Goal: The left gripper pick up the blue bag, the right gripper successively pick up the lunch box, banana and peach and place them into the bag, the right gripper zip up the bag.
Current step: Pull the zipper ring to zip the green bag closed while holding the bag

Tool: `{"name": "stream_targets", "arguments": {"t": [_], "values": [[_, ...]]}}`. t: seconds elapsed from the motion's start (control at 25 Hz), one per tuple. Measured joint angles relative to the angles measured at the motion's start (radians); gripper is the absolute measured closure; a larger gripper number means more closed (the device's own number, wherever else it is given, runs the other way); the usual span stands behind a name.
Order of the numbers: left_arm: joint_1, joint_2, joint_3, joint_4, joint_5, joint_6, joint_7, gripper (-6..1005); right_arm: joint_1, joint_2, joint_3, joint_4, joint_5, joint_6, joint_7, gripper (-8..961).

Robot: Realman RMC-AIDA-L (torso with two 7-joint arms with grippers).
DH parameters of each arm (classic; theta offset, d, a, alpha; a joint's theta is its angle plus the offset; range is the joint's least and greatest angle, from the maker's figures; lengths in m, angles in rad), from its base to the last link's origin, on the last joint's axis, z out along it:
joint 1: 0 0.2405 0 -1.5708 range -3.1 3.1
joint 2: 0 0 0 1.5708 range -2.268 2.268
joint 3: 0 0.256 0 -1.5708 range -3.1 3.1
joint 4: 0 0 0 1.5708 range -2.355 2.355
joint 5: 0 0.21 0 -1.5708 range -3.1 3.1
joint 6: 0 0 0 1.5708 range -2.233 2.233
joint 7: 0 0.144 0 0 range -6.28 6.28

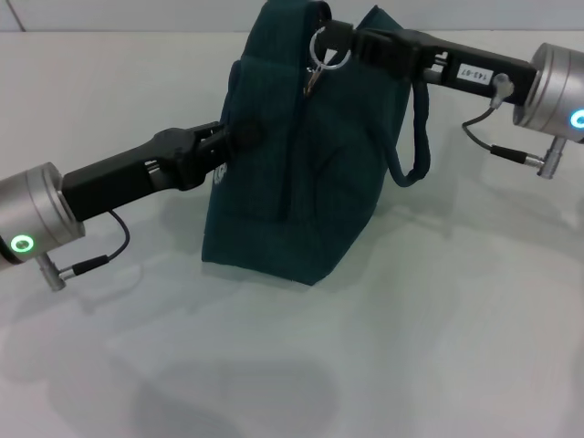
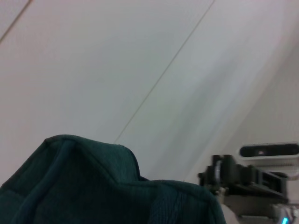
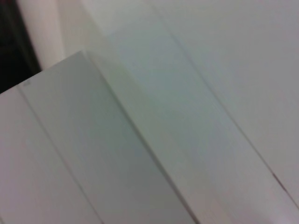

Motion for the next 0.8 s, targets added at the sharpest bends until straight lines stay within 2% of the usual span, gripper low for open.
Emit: {"name": "stream_targets", "arguments": {"t": [0.48,0.8], "values": [[0.044,0.0,0.0,-0.003,0.004,0.062,0.032,941,-0.002,0.001,0.013,0.026,0.0,0.019,0.038,926],[0.038,0.0,0.015,-0.017,0.007,0.062,0.037,943,0.004,0.006,0.008,0.018,0.001,-0.001,0.052,926]]}}
